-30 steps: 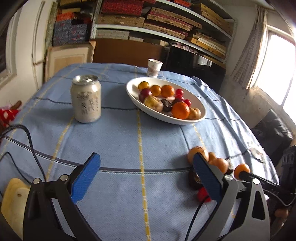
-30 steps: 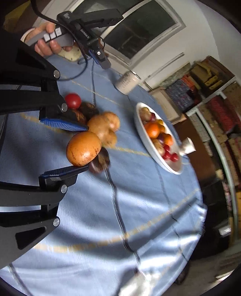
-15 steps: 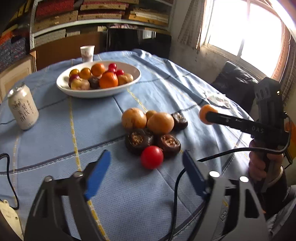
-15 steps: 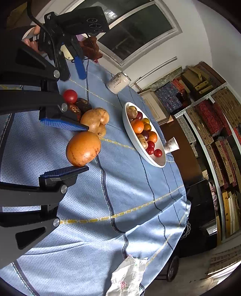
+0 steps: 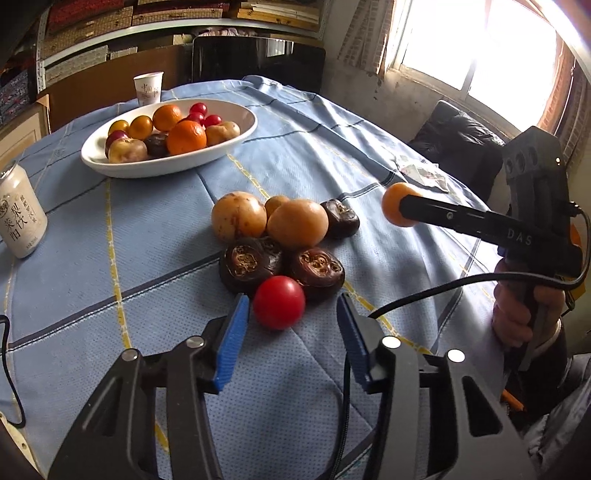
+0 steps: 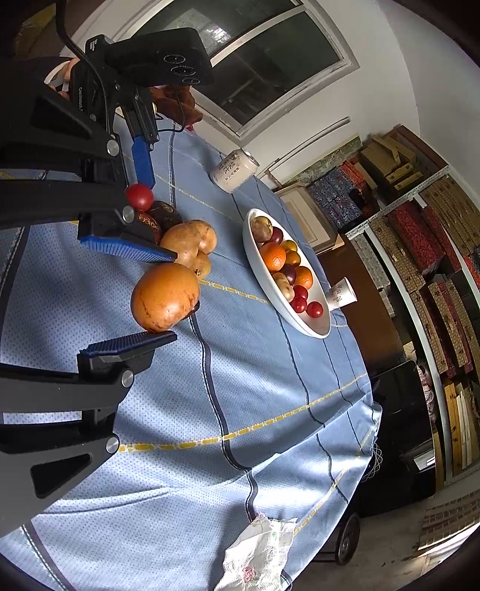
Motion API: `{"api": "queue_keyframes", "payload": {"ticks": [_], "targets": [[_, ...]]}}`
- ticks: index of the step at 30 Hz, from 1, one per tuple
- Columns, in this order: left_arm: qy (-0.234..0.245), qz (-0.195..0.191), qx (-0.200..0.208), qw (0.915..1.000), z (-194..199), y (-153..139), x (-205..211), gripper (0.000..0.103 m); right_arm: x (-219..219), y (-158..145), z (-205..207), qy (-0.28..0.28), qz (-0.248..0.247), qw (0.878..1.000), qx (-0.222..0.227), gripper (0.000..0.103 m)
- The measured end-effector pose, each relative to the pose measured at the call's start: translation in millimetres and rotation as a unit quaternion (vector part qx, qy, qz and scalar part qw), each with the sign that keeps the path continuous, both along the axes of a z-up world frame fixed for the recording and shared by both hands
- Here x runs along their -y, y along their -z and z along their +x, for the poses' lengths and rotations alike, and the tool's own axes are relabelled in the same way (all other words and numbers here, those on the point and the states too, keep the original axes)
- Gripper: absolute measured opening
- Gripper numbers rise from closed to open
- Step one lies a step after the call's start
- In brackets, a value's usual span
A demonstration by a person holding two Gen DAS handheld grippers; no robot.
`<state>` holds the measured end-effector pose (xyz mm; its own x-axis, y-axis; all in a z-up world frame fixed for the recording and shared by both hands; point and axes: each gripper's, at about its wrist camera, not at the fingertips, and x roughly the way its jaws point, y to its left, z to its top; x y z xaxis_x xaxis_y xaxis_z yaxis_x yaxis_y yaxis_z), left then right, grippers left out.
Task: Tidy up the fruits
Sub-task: 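Grasp an orange fruit with the right tool while the left tool grasps a red tomato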
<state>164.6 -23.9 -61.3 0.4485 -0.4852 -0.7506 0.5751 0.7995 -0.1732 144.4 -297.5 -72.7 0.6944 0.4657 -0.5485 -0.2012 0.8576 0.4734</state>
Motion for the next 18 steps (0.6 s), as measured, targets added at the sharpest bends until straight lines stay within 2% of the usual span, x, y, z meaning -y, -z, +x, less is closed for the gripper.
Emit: {"api": "queue_keyframes", "payload": {"ticks": [1,8,13,14,18], "targets": [[0.000,-0.001,-0.005,1.0000,2,1,0,0.044,-1,0,0,-0.001,0.001,1.000,0.000,0.039],[-0.008,0.000,-0.025,0.9997,9,7,0,0.042,-5,1,1,-0.003,-0.011,1.000,-0.009,0.037],[-0.013,0.002,-0.034,0.9993,13,10,0,0.039,-14,-2,-4,-0.032,-0.022,0.999,0.001,0.039],[-0.015,0.002,-0.038,0.9992,14,11,-1,0.039,-16,-1,-2,-0.031,-0.031,0.999,-0.006,0.040],[-0.019,0.001,-0.044,0.9989,16,12,-1,0.036,-22,-1,0,-0.029,-0.060,0.998,-0.015,0.055]]}}
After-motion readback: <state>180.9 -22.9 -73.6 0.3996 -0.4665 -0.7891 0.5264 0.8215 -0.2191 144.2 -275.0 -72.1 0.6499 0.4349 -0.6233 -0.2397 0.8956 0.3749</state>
